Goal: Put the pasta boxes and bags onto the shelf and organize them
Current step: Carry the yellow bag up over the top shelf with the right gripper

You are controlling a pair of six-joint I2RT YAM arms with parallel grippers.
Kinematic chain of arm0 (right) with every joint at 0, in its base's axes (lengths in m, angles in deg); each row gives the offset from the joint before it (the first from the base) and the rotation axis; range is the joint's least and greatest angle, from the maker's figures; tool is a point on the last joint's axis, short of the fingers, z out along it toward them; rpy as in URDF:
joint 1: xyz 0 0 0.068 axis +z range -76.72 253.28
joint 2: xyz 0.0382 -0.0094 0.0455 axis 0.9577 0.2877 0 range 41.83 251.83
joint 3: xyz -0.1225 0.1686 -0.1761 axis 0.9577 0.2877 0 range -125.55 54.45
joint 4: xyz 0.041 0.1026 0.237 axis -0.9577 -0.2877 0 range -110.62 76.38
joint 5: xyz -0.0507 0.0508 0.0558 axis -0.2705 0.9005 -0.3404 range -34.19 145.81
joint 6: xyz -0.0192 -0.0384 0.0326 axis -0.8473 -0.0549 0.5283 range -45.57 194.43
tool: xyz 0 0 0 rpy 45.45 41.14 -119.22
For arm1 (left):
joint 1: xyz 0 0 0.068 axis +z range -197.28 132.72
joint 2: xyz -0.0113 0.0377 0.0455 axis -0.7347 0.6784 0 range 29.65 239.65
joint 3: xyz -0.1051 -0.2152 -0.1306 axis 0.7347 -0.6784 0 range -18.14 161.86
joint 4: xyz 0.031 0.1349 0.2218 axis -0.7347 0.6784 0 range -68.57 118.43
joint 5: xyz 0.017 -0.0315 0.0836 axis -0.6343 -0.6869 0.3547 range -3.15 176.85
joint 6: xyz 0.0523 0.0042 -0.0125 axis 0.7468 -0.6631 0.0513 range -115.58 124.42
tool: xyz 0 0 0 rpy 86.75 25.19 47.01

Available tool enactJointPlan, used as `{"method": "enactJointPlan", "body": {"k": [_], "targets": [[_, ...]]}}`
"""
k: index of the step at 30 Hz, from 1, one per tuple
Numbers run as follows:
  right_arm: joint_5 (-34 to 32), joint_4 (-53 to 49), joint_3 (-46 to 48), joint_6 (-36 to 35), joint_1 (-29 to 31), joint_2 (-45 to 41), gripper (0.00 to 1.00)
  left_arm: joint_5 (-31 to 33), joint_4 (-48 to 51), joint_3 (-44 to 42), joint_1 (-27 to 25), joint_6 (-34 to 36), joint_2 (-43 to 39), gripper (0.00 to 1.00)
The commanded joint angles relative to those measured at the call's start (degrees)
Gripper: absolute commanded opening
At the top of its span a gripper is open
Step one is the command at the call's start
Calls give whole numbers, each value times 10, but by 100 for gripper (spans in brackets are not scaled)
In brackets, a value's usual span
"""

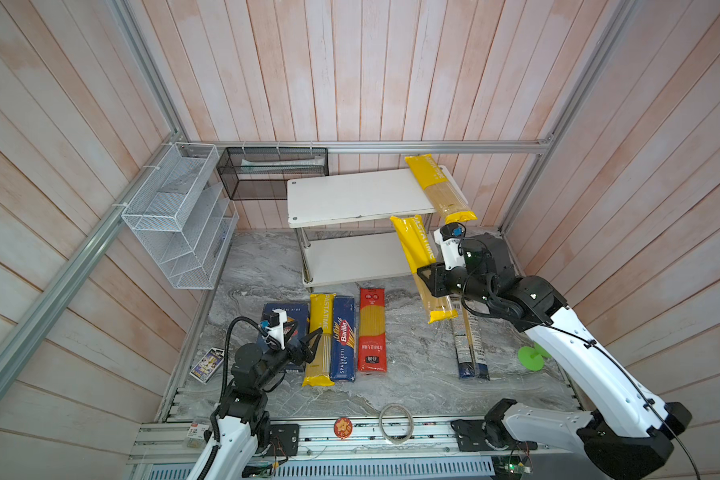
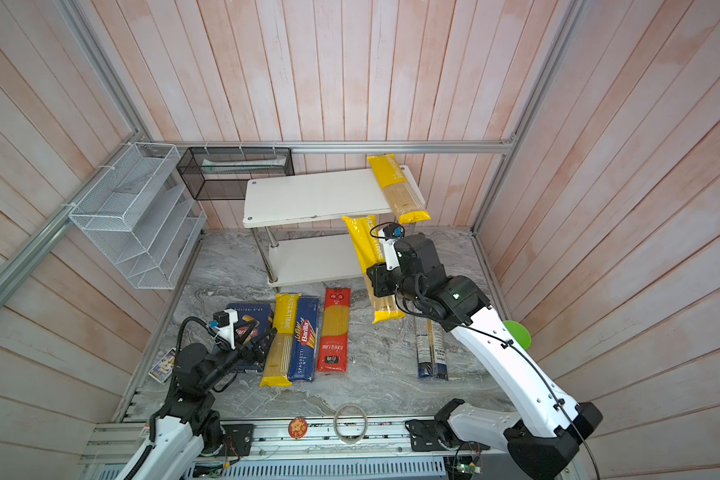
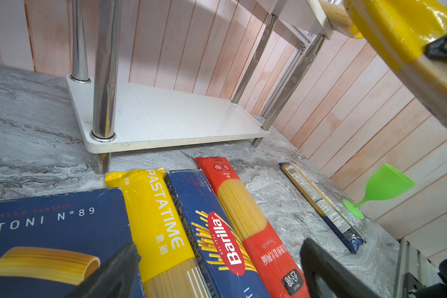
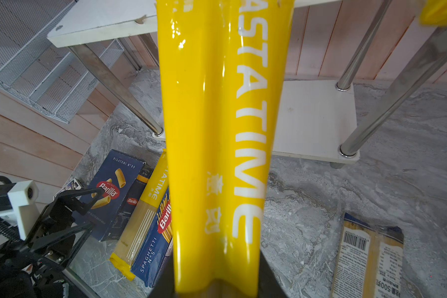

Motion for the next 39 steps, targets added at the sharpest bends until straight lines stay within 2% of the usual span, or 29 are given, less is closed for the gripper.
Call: {"method": "enactJointPlan", "body": {"k": [1, 13, 19, 28, 35, 39], "targets": [[-12, 59, -56, -12, 2, 6, 0, -7, -11, -6, -2, 4, -6, 100], [-33, 50, -182, -44, 0, 107, 0, -10, -13, -6, -2, 6, -4, 100], [-18, 54, -247, -55, -33, 151, 0, -11, -13, -7, -2, 6, -6, 100], [-4, 8, -408, -84, -54, 257, 0, -11, -13, -6, -2, 7, -6, 100], [20, -40, -567, -94, -97, 352, 0, -13, -13, -6, -2, 8, -7, 100], [50, -36, -601, -89, -118, 382, 0, -12, -12, -8, -2, 8, -9, 100]]}}
